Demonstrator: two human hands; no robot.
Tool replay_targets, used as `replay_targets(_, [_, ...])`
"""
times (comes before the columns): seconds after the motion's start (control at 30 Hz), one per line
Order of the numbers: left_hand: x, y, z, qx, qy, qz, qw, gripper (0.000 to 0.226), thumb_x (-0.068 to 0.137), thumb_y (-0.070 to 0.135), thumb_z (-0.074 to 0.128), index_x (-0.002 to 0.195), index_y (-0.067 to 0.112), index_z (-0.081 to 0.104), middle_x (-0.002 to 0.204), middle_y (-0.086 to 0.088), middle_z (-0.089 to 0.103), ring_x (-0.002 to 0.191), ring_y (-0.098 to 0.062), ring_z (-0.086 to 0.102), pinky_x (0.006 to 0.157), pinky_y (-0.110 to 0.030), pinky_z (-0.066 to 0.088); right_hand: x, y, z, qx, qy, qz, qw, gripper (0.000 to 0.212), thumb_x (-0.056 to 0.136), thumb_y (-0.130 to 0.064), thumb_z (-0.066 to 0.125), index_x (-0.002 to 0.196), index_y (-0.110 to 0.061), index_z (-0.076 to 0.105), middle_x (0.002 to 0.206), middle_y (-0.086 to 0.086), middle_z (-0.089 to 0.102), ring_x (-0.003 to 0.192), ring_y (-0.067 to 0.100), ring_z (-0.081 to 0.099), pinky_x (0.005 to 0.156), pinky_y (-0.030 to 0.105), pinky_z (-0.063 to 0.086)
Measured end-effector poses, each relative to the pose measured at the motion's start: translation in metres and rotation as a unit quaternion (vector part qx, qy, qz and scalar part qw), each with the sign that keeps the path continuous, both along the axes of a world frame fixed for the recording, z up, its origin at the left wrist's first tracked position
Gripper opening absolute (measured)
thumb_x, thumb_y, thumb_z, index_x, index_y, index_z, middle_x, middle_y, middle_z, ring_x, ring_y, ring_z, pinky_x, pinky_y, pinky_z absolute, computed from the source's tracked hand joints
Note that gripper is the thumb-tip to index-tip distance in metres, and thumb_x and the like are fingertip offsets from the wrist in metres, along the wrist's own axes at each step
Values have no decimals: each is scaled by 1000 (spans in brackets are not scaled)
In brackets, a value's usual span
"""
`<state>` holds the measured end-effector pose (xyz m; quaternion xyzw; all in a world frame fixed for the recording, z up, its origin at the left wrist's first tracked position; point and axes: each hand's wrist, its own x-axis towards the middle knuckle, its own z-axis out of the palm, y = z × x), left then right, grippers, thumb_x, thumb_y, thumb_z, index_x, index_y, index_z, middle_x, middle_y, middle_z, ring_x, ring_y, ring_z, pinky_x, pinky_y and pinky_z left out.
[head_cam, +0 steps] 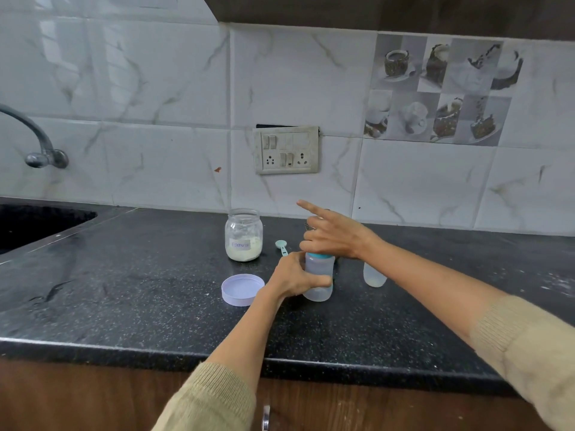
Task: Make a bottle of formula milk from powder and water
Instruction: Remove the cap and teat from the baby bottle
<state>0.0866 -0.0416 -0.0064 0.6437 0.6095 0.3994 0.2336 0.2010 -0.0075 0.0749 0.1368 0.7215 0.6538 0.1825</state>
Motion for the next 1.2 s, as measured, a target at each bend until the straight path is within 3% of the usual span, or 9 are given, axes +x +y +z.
replay_targets(0.07, [0,1,0,-4,-7,-2,1000,28,67,28,75,75,22,49,68,7,50,61,-7,47,52,-21,34,0,-8,0,-6,54,-37,998,31,67,-8,73,84,-29,58,64,-9,57,80,21,62,116,57,19])
replay_targets(0.2, [1,0,-1,-5,-35,-9,999,30,69,23,76,91,18,57,84,4,62,80,-14,58,62,-21,43,-13,-30,12,-4,132,-196,972,45,87,-27,61,130,-26,49,137,4,45,140,30,26,103,64,-21])
replay_targets(0.27, [1,0,-3,-5,-42,-9,999,30,68,23,76,93,20,60,89,3,65,83,-14,61,67,-20,43,-19,-27,34,-124,265,-227,929,36,92,-27,54,128,-25,54,135,3,51,132,26,40,116,51,12])
replay_targets(0.33, [2,0,-3,-8,-40,-6,999,32,68,25,76,96,20,62,91,2,66,83,-13,61,70,-22,43,-20,-22,52,-294,401,-287,819,34,94,-19,49,127,-19,57,121,3,60,109,23,58,88,35,40])
replay_targets(0.43, [3,0,-3,-9,-46,-6,999,33,68,25,76,97,20,61,93,2,66,83,-12,61,71,-22,43,-15,-15,56,-422,476,-373,675,36,94,-15,41,124,-3,57,90,11,66,61,22,59,56,28,47])
replay_targets(0.57, [3,0,-2,-6,-38,-4,999,32,69,26,76,96,21,59,93,3,64,84,-12,60,72,-23,43,-2,-11,52,-505,544,-359,566,66,97,-54,27,115,3,54,96,23,70,57,28,64,58,35,54])
replay_targets(0.67, [4,0,-1,-5,-30,2,1000,34,68,27,77,97,21,58,94,2,64,84,-13,59,71,-23,43,0,-11,45,-514,525,-345,584,87,78,-81,33,111,-4,56,90,19,73,58,25,69,56,32,56])
replay_targets(0.9, [3,-1,-1,-6,-31,-5,999,32,70,25,75,96,19,58,91,2,63,80,-13,58,60,-17,41,1,1,41,-548,486,-309,607,54,80,-47,69,108,0,63,90,19,74,77,27,74,81,38,59])
replay_targets(1.2, [4,6,-6,13,-16,1,1000,26,68,25,74,70,21,49,65,6,39,58,-10,35,51,-21,29,6,1,21,-512,513,-248,642,63,56,-67,76,83,-12,62,75,9,71,57,23,71,57,33,60])
